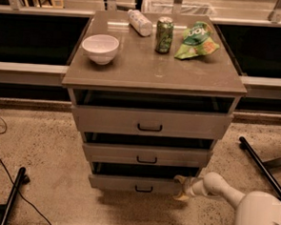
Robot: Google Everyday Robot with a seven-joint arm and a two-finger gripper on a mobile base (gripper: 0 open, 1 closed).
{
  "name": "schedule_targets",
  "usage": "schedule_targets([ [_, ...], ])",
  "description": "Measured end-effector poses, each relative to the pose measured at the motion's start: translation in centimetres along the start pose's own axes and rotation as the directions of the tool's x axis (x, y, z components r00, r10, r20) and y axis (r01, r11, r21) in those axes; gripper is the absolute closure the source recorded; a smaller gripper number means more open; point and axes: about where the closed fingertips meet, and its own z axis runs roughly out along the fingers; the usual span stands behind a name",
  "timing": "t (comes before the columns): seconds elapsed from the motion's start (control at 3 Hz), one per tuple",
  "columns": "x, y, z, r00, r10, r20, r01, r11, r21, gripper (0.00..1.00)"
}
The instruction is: Open bottom drawer
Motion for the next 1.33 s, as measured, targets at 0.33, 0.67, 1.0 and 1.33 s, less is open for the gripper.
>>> schedule_targets([
  [0.33,-1.6,1.2,-1.3,0.999,-0.027,0.034,0.026,0.9996,0.012,0.38],
  [0.67,-4.3,4.7,-2.5,0.994,-0.044,0.100,0.048,0.9982,-0.035,0.40],
  [1.0,-6.0,7.2,-3.5,0.989,-0.052,0.139,0.062,0.9958,-0.067,0.40],
  [1.33,-6.9,9.8,-4.4,0.988,-0.031,0.153,0.048,0.9930,-0.108,0.37],
])
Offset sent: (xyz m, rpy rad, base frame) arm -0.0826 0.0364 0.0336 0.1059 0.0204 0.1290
